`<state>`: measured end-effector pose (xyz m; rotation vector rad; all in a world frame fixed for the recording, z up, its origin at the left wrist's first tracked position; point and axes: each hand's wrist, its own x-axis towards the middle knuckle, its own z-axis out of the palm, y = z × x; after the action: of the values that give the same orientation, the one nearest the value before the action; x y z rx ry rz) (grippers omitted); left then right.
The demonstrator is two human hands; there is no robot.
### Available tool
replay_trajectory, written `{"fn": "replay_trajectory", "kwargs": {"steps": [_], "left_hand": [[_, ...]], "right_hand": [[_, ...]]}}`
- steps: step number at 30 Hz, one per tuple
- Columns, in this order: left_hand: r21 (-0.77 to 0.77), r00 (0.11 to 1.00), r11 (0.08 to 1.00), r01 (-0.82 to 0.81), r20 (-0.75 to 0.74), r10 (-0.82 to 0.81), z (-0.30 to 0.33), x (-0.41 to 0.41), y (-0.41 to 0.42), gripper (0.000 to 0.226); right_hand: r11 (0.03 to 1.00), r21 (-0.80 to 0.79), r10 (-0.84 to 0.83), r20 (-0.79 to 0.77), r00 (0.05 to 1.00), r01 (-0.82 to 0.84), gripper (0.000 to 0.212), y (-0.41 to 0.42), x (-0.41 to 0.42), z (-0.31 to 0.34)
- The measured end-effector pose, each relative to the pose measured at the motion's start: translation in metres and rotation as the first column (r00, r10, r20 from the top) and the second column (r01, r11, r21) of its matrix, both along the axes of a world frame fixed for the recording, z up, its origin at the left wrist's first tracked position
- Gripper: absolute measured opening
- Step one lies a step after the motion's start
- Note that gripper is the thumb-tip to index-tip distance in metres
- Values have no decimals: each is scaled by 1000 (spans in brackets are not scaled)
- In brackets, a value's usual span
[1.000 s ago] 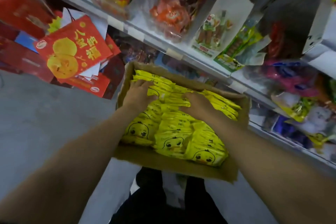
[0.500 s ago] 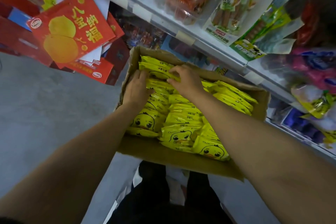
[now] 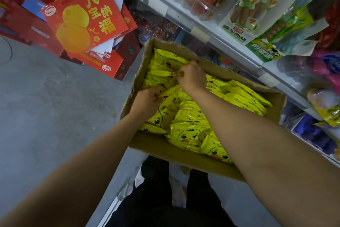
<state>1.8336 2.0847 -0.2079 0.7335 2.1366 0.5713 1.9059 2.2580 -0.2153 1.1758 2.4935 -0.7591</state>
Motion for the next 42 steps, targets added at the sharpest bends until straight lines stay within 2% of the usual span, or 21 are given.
{"fn": "replay_trajectory", "kwargs": {"steps": [2, 7, 11, 14, 18, 20, 24, 25, 26, 27, 28, 30, 31, 35, 38, 42], "left_hand": [[-23, 998, 999, -28, 64, 30, 8, 5, -7, 19], [-11, 991, 999, -36, 128, 37, 35, 16, -12, 19], [44, 992, 999, -22, 121, 16, 68, 29, -6, 17], [98, 991, 995, -17, 134, 3, 95, 45, 4, 26], [137, 948, 987, -88, 315, 41, 139, 75, 22, 45], [131, 922, 990, -60, 386, 5, 162, 95, 33, 41], [170, 890, 985, 12, 448, -88, 205, 157, 57, 17], [184, 887, 983, 28, 448, -109, 212, 173, 64, 22], [190, 888, 980, 65, 437, -144, 219, 190, 71, 40], [192, 883, 976, 108, 432, -182, 226, 207, 77, 49], [198, 875, 970, 142, 434, -216, 235, 222, 85, 45], [228, 833, 949, 215, 464, -301, 259, 255, 99, 14], [253, 817, 938, 237, 470, -333, 268, 269, 107, 8], [346, 789, 917, 197, 500, -358, 301, 319, 128, 20], [356, 813, 918, 174, 474, -338, 322, 346, 143, 27], [353, 820, 890, 287, 390, -419, 364, 365, 168, 25]], "right_hand": [[1000, 1, 22, -19, 1000, -22, 25, -3, 2, 3], [983, -183, -5, -137, 991, -20, 16, -1, 20, 35], [996, -72, 41, -197, 980, -57, 19, 18, 36, 84], [999, -40, 23, -244, 970, -34, 24, 38, 57, 117], [997, -29, -81, -340, 937, 76, 31, 64, 100, 160], [991, -39, -130, -394, 910, 125, 33, 74, 125, 183], [956, -95, -288, -461, 840, 276, 34, 95, 204, 229], [943, -121, -328, -490, 808, 309, 39, 100, 226, 239], [931, -145, -361, -505, 784, 335, 44, 104, 249, 251], [920, -168, -388, -507, 770, 353, 46, 108, 272, 261], [914, -181, -403, -498, 768, 363, 45, 112, 295, 272], [907, -221, -421, -484, 767, 358, 45, 120, 338, 292], [904, -239, -427, -494, 757, 354, 47, 125, 358, 301], [909, -223, -413, -590, 694, 351, 57, 144, 424, 343], [912, -229, -403, -662, 632, 341, 57, 159, 462, 373], [890, -245, -419, -771, 480, 384, 46, 175, 494, 414]]}}
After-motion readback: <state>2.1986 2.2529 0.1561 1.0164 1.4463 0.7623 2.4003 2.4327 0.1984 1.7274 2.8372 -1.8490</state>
